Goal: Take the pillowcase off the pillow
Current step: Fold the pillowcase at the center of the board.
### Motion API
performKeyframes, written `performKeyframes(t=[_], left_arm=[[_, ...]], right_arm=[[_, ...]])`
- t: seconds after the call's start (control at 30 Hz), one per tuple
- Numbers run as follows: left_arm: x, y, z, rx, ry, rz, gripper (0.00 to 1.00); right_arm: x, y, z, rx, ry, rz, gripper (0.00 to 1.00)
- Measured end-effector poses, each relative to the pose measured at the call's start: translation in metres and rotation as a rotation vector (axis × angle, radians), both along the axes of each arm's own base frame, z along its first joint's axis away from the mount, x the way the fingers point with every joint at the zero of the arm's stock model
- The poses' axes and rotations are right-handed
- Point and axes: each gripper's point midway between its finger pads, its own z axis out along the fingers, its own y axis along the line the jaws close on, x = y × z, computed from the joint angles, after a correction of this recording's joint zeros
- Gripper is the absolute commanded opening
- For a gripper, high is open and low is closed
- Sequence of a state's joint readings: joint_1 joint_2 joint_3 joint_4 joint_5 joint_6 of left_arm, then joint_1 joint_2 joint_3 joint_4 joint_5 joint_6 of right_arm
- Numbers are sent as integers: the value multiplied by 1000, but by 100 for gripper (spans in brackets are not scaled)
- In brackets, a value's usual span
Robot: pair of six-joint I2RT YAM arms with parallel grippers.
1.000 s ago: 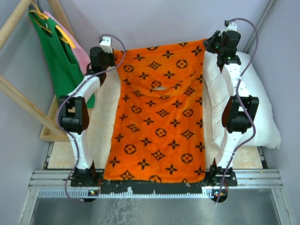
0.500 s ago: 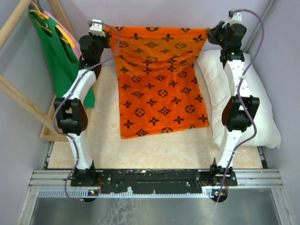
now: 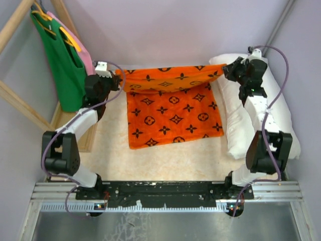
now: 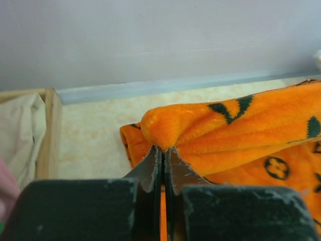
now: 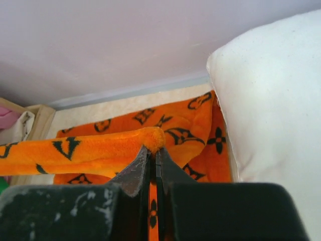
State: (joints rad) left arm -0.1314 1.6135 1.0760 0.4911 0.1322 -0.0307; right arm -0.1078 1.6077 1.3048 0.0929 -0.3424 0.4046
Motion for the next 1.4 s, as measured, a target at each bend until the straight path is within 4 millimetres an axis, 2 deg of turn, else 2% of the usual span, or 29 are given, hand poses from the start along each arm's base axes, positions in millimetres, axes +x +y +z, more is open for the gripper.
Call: performKeyframes(t=[0.1, 0.17, 0.2, 0.23, 0.3, 0.4, 0.5, 0.57, 0.63, 0.7, 0.87, 1.03, 1.13, 1.27, 1.3, 1.33, 1.37, 1.4], left_arm=[[-36, -11, 8, -77, -13, -12, 0], [-57, -20, 1, -113, 7, -17, 0], [-63, -26, -6, -119, 24, -18, 0], [-70, -32, -16, -120, 51, -22, 0], [-86, -49, -48, -100, 144, -28, 0], [-108, -61, -89, -69, 282, -15, 0], [-131, -49, -123, -44, 403, 47, 0], [-144, -37, -138, -43, 456, 95, 0], [-157, -28, -145, -48, 485, 128, 0], [-164, -23, -145, -61, 496, 148, 0], [-172, -20, -128, -102, 477, 161, 0], [-176, -20, -115, -134, 455, 159, 0], [-181, -21, -121, -148, 485, 156, 0], [-195, -22, -145, -175, 561, 161, 0], [-200, -22, -152, -183, 582, 162, 0], [-206, -22, -161, -193, 607, 162, 1], [-213, -22, -170, -197, 630, 158, 11], [-221, -23, -179, -204, 655, 152, 32]], right_arm=[[-29, -1, 24, 24, -72, -19, 0], [-44, -2, 22, 50, -79, -38, 0], [-51, -2, 12, 67, -64, -51, 0], [-55, -2, 2, 81, -41, -60, 0], [-66, -2, -42, 123, 63, -78, 0], [-91, 5, -105, 177, 222, -86, 0], [-122, 13, -157, 222, 371, -85, 0], [-137, 16, -179, 232, 438, -88, 0], [-149, 18, -192, 233, 478, -87, 0], [-154, 17, -193, 225, 485, -88, 0], [-157, 8, -176, 196, 459, -138, 0], [-147, -8, -151, 177, 426, -203, 0], [-148, -10, -145, 173, 421, -215, 0], [-157, -12, -156, 168, 453, -232, 0], [-160, -12, -161, 168, 464, -238, 2], [-165, -12, -168, 168, 483, -246, 14], [-170, -12, -174, 169, 499, -253, 25], [-176, -12, -180, 169, 517, -259, 40]])
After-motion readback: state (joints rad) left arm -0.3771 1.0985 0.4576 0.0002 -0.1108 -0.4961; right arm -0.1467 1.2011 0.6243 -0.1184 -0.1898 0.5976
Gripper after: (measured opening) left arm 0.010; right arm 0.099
